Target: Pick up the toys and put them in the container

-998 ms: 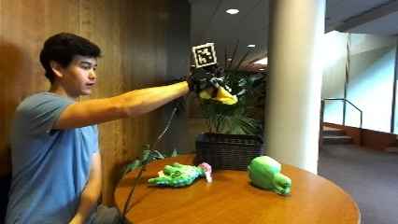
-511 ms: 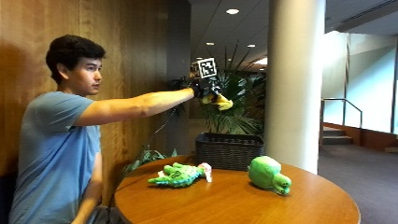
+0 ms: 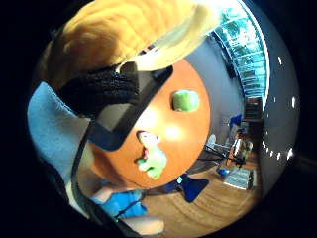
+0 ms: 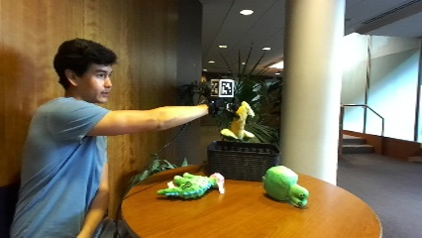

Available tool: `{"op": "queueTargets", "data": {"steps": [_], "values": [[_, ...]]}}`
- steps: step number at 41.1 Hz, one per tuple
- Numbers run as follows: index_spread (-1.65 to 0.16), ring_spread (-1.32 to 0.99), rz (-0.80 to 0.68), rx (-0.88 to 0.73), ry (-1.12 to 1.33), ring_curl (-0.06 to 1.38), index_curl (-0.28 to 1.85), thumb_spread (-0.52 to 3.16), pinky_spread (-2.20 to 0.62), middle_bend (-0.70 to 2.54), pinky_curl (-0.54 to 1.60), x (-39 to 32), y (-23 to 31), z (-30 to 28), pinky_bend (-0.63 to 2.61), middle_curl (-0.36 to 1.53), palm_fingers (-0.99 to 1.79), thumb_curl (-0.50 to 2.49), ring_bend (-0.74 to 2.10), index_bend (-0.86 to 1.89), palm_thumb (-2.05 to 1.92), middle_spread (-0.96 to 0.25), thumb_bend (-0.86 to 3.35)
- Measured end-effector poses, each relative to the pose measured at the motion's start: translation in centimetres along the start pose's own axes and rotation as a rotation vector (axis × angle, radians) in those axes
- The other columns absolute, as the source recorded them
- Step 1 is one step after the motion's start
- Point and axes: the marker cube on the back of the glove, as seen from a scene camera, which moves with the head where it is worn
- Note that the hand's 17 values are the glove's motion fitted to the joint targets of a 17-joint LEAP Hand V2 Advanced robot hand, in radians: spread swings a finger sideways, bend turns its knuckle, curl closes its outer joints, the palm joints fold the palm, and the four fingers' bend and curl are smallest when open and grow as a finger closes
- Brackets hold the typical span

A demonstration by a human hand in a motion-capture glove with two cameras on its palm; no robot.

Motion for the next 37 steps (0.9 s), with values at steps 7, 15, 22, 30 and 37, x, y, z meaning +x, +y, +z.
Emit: {"op": "queueTargets", "data": {"steps": [7, 15, 22, 30, 37], "values": [[-0.39, -0.05, -0.139, -0.024, -0.027, 0.35, 0.83, 1.03, -0.08, 0.05, 0.48, 0.2, 0.3, 0.6, 1.49, 0.63, -0.23, 0.59, 0.25, 0.08, -0.04, -0.12, -0.08], [-0.36, 0.0, -0.153, -0.038, 0.013, 0.34, 0.7, 1.06, -0.01, 0.06, 0.46, 1.4, 0.9, 0.5, 1.51, 0.49, -0.21, 0.49, 0.24, 0.1, -0.04, -0.04, -0.05], [-0.35, 0.01, -0.126, -0.044, 0.059, 0.34, 0.62, 1.07, 0.01, 0.08, 0.44, 2.4, 1.4, 0.1, 1.48, 0.41, -0.19, 0.43, 0.23, 0.12, -0.04, -0.02, -0.05], [-0.33, 0.02, -0.038, -0.052, 0.133, 0.35, 0.52, 1.07, 0.03, 0.12, 0.41, 4.4, 2.6, -1.2, 1.46, 0.36, -0.22, 0.39, 0.22, 0.05, -0.03, -0.01, -0.04], [-0.3, 0.04, -0.015, -0.048, 0.187, 0.36, 0.39, 1.07, 0.04, 0.14, 0.4, 4.0, 2.7, -3.2, 1.47, 0.34, -0.24, 0.36, 0.26, 0.01, -0.02, -0.01, -0.03]]}}
